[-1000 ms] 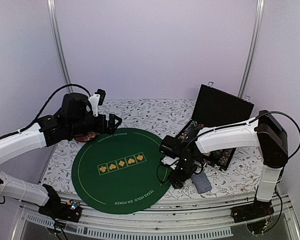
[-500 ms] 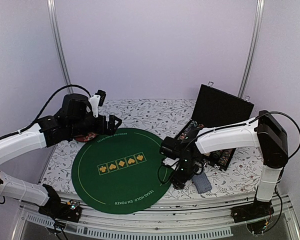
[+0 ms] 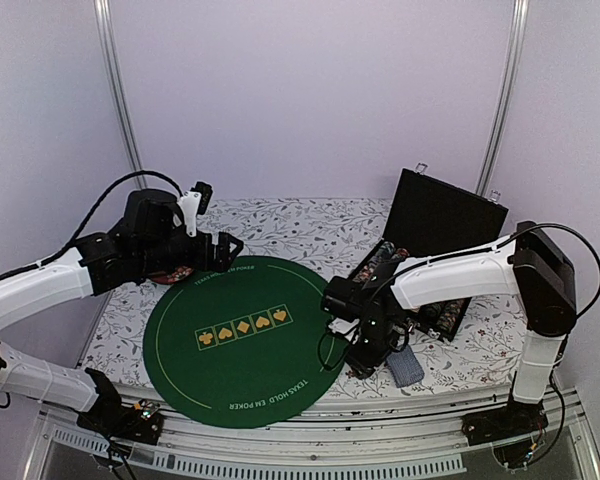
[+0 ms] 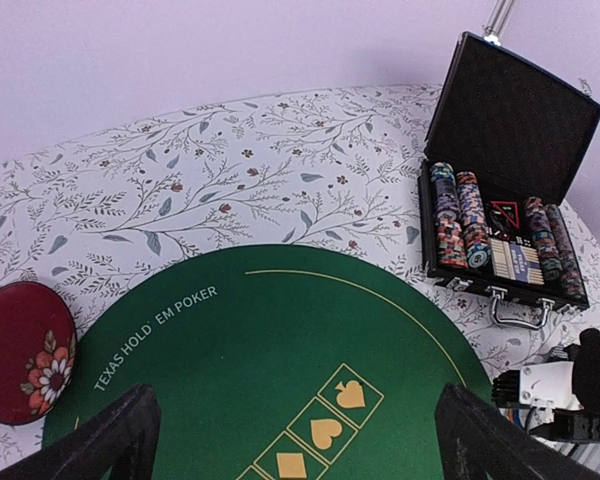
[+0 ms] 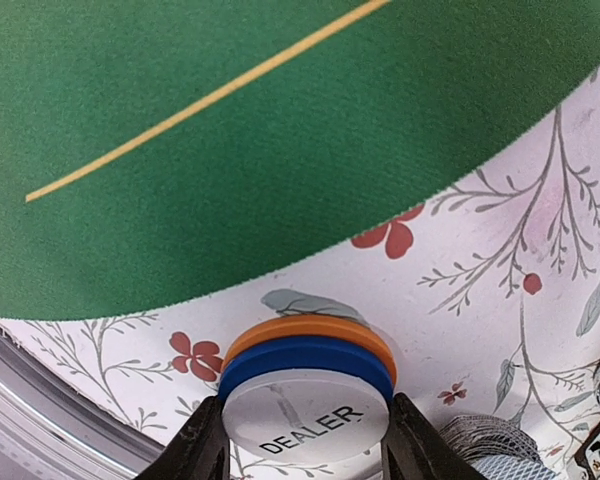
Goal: Distribute texas hold em gaming equipment
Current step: Pick up the small blind button from the center of the board, then place the small blind button at the center of the board.
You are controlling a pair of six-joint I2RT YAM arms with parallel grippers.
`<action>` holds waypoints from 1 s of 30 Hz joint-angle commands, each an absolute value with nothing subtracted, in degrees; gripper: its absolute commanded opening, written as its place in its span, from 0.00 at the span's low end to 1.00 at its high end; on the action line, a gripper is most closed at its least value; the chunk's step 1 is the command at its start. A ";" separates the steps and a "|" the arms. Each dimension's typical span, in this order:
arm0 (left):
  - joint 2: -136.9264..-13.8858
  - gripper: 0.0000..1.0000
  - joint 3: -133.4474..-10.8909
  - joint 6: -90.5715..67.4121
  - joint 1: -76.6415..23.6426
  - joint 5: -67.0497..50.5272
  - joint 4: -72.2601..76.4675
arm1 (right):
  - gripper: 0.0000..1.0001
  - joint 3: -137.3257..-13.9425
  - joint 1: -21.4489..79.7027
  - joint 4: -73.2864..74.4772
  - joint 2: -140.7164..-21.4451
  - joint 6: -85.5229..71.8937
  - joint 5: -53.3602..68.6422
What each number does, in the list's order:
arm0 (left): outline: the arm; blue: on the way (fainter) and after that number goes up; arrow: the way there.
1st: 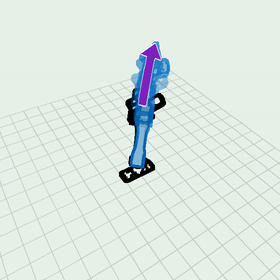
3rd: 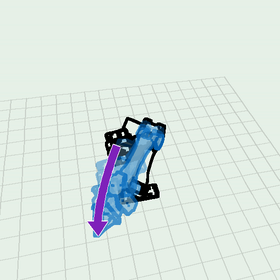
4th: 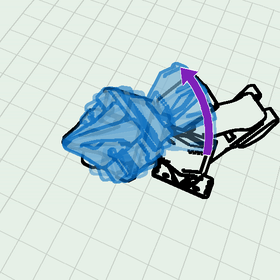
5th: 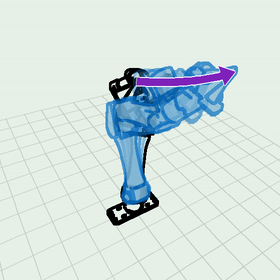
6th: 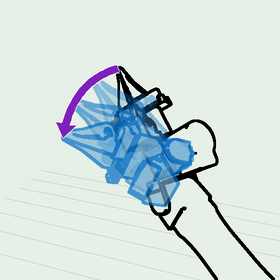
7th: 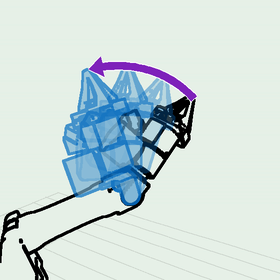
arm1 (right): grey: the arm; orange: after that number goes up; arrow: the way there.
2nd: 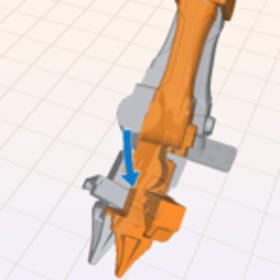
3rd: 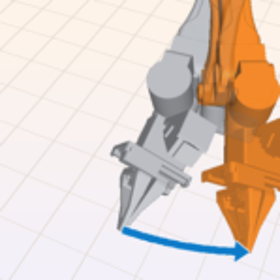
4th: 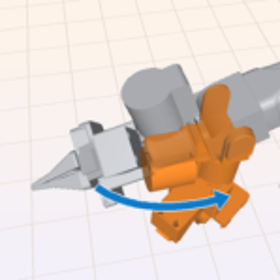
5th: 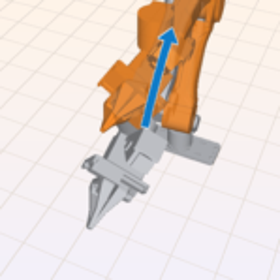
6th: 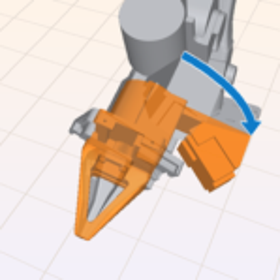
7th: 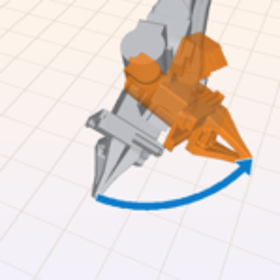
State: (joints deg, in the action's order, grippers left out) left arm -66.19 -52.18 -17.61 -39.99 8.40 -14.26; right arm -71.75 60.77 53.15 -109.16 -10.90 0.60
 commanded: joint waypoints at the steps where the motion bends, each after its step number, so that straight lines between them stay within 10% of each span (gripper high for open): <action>1: -65.00 0.98 -51.33 -17.00 -40.52 8.69 -14.26 | 0.45 -72.35 61.34 53.71 -109.30 -11.16 1.47; 30: -63.25 0.98 -49.92 -17.39 -40.51 7.20 -14.26 | 0.40 -72.99 61.31 51.21 -107.91 -6.59 3.62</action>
